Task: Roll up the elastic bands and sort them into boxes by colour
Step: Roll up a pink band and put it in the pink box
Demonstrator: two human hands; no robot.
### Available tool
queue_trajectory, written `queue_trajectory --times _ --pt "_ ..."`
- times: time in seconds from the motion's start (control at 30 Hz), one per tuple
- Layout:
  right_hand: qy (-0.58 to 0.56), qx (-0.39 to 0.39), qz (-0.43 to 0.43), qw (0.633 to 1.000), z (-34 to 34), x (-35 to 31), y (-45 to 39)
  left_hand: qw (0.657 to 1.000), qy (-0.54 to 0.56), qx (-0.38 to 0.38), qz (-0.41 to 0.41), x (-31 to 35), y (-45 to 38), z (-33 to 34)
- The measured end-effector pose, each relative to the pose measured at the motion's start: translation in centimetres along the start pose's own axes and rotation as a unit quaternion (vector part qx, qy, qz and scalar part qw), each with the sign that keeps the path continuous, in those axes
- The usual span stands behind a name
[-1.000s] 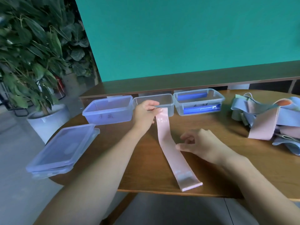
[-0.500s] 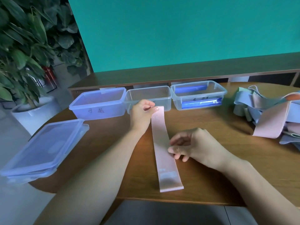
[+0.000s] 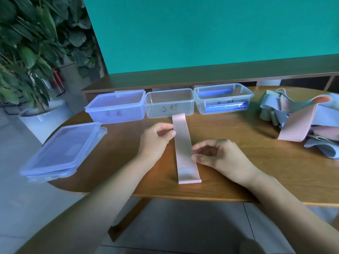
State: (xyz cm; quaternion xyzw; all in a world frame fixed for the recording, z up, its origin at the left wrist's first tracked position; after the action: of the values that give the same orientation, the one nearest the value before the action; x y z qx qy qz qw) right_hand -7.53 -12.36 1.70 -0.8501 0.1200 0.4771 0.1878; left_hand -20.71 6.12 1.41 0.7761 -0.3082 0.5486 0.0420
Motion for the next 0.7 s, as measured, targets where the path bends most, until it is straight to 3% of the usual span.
queue_trajectory --times 0.17,0.3,0.47,0.7 --pt "-0.043 -0.013 -0.010 0.999 0.1 -0.7 2.7 0.992 -0.025 -0.105 0.060 2.1 8.0 -2.5" --pt "-0.035 -0.027 -0.026 0.999 0.0 -1.2 3.9 0.967 -0.107 -0.161 0.166 2.3 10.4 -2.9" --pt "-0.002 -0.069 -0.052 0.996 0.1 -1.2 4.3 0.960 -0.112 -0.147 0.212 2.1 10.9 -3.1" --pt "0.050 -0.099 -0.079 0.991 0.1 -0.7 4.0 0.954 -0.173 -0.149 0.193 1.4 10.6 -3.1"
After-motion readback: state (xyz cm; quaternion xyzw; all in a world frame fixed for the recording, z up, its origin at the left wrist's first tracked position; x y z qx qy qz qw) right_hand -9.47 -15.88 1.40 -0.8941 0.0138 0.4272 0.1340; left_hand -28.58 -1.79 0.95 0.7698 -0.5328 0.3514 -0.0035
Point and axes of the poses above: each hand's wrist, its own y-axis away from the middle knuckle, its own z-axis out of the palm, x = y × z, the point moved 1 cm from there along -y, towards the middle knuckle
